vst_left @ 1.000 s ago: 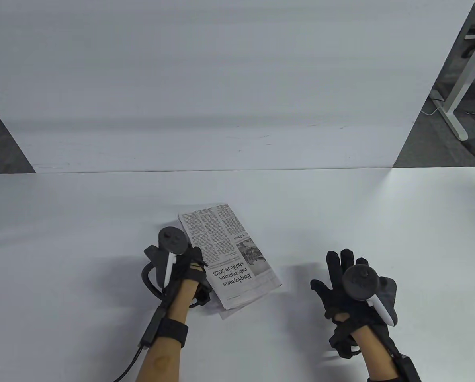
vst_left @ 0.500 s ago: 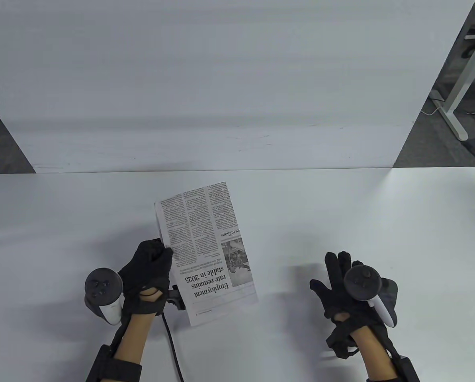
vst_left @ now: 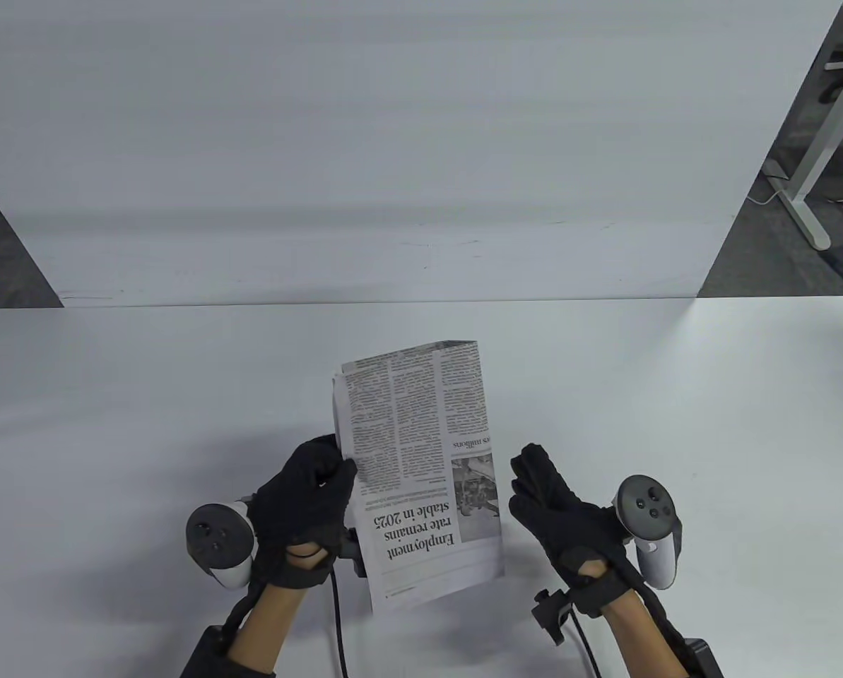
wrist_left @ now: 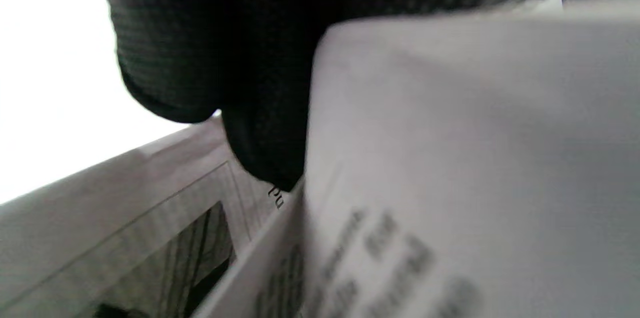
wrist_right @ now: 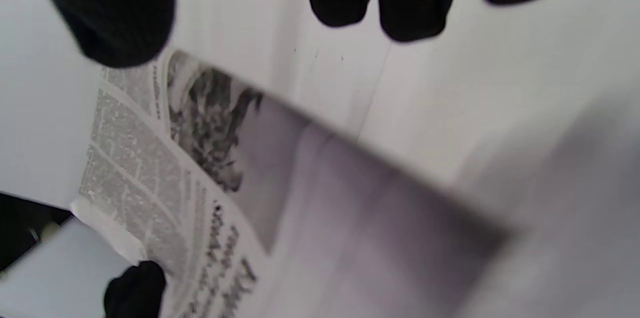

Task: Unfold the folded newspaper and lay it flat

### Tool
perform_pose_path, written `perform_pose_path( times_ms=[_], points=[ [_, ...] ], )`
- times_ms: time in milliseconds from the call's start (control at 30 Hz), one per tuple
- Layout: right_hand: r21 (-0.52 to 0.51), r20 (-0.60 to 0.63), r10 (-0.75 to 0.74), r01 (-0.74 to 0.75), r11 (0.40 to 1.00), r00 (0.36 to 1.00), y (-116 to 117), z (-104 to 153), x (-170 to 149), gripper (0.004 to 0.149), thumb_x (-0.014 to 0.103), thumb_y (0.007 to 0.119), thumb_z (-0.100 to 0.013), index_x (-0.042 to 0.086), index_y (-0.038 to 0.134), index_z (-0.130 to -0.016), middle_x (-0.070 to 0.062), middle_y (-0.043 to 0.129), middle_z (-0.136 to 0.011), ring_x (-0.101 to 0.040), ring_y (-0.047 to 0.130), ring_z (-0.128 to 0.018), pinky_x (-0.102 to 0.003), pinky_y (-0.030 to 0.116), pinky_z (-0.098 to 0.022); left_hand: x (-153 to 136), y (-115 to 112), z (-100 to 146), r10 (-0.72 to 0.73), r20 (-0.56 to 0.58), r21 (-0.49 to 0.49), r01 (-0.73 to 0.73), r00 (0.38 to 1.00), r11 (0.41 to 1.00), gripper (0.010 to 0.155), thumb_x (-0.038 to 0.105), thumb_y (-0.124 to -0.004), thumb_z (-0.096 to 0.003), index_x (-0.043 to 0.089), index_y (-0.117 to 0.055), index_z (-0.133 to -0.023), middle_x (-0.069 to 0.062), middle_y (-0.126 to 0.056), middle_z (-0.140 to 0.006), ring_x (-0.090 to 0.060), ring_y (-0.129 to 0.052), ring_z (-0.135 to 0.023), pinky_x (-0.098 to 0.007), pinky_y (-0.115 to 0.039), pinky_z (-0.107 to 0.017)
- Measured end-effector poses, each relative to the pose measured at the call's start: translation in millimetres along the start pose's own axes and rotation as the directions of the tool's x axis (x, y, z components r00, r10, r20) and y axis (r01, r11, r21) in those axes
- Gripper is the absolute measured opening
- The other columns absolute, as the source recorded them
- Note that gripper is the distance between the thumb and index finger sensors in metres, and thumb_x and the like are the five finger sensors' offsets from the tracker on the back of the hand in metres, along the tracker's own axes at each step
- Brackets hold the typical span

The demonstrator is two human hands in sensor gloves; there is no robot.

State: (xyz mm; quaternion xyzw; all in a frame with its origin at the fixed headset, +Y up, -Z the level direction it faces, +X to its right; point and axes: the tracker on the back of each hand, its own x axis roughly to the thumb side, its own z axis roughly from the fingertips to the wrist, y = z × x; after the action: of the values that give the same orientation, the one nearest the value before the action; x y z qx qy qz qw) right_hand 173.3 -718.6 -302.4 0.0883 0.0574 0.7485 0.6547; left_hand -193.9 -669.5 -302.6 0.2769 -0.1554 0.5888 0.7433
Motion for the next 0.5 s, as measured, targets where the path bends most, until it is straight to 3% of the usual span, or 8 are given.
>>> perform_pose_path(
  times_ms=[133, 233, 500],
  points=[
    [-0.012, 0.008, -0.080, 0.080, 0.997, 0.997, 2, 0, -2, 0.076, 0.042, 0.089, -0.041, 0.010, 0.057, -0.102, -0.023, 0.077, -0.102, -0.051, 0.091, -0.080, -0.065, 0.070, -0.058, 6, -19, 6, 0.007, 0.019, -0.058, -0.006, 1.000, 0.998, 0.030, 0.023, -0.094, -0.0393, 0.010, -0.085, -0.065, -0.011, -0.095, -0.076, -0.026, -0.119, -0.046, -0.044, -0.097, -0.042],
    [-0.052, 0.011, -0.107, 0.108, 0.993, 0.994, -2, 1, -5, 0.058, 0.034, 0.088, -0.042, 0.013, 0.073, -0.095, -0.017, 0.094, -0.089, -0.042, 0.104, -0.067, -0.058, 0.078, -0.054, 6, -27, 9, 0.014, 0.016, -0.084, -0.013, 1.000, 0.996, 0.030, 0.023, -0.094, -0.0394, 0.010, -0.085, -0.065, -0.011, -0.095, -0.076, -0.026, -0.118, -0.046, -0.044, -0.097, -0.042],
    [-0.096, 0.037, -0.157, 0.160, 0.982, 0.987, -9, 2, -4, 0.042, 0.025, 0.087, -0.042, 0.018, 0.086, -0.083, -0.011, 0.104, -0.076, -0.034, 0.111, -0.056, -0.053, 0.084, -0.051, 7, -28, 9, -0.018, 0.010, -0.077, 0.019, 1.000, 0.997, 0.033, 0.027, -0.094, -0.0402, 0.011, -0.086, -0.068, -0.011, -0.095, -0.078, -0.028, -0.116, -0.050, -0.045, -0.094, -0.045]
  ],
)
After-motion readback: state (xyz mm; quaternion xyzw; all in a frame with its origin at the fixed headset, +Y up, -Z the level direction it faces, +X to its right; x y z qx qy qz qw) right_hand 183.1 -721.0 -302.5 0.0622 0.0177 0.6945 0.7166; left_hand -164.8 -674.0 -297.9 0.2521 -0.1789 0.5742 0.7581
